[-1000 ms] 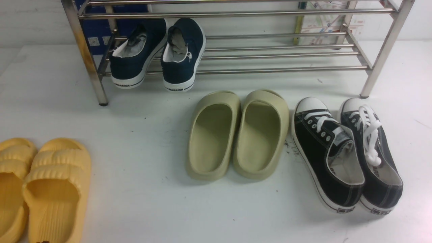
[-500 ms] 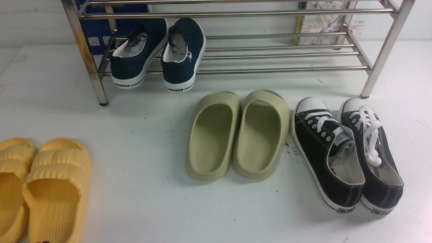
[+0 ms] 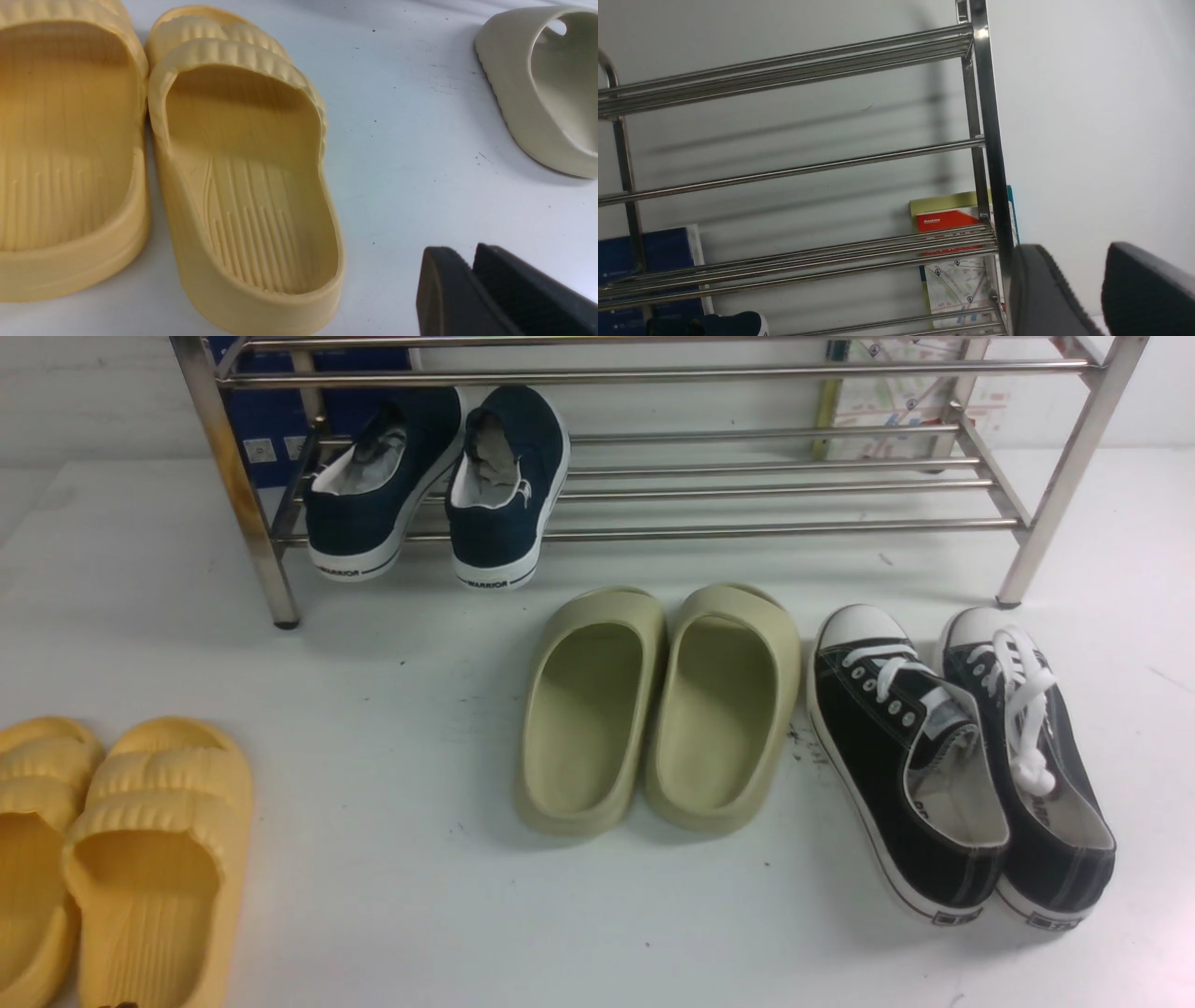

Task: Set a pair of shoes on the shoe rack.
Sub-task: Use the right arm to grab the shoe closest to it

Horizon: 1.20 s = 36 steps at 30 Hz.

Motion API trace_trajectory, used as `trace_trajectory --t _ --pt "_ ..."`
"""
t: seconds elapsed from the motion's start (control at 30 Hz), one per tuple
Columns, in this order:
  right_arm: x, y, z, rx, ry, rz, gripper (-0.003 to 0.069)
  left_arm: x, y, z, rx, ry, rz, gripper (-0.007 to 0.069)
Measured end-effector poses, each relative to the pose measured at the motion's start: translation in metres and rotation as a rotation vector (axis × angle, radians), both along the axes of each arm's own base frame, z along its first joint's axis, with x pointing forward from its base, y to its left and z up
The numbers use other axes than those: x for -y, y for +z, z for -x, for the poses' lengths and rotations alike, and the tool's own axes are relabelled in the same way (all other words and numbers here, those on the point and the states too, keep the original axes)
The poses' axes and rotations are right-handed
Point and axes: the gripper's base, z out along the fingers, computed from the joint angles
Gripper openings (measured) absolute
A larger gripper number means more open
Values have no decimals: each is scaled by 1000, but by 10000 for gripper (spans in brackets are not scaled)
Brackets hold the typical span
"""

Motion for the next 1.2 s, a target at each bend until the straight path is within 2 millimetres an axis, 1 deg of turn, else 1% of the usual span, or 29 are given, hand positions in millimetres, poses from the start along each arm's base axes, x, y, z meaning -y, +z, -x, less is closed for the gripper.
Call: trace_trajectory --t 0.07,0.13,0.23,0.3,0.47,0.63,0.67,0.7,0.77,0.87,0.9,0.93,0.97,1.03,1.13,1.2 --pt "1 17 2 -64 -6 -7 246 0 0 0 0 0 0 100" --pt "2 29 0 -153 -14 -10 246 0 0 0 0 0 0 102" --pt "2 36 -9 -342 -25 -16 246 0 0 0 0 0 0 102" --pt "3 30 -20 -504 -35 -15 246 0 0 0 0 0 0 104" --pt "5 9 -37 -761 -62 26 246 0 0 0 0 0 0 110" --pt "-1 -15 -51 -918 -1 -24 246 0 0 0 0 0 0 112" --pt "-1 -16 -52 -924 4 -27 246 0 0 0 0 0 0 112" --pt "-5 -22 -56 -969 45 -38 246 0 0 0 0 0 0 113" --pt "-11 -28 -64 -1019 113 -51 246 0 0 0 0 0 0 113" --pt "-19 -37 -83 -1104 205 -71 247 0 0 0 0 0 0 116" --pt "-20 -37 -84 -1109 214 -72 247 0 0 0 0 0 0 117" --pt "-22 -40 -90 -1135 230 -73 248 0 0 0 0 0 0 118" --pt "-24 -42 -103 -1192 254 -73 254 0 0 0 0 0 0 119" --pt "-25 -42 -119 -1247 275 -65 265 0 0 0 0 0 0 120" --pt "-29 -34 -147 -1298 307 -38 305 0 0 0 0 0 0 120" --pt "-36 -29 -161 -1320 342 -8 342 0 0 0 0 0 0 120"
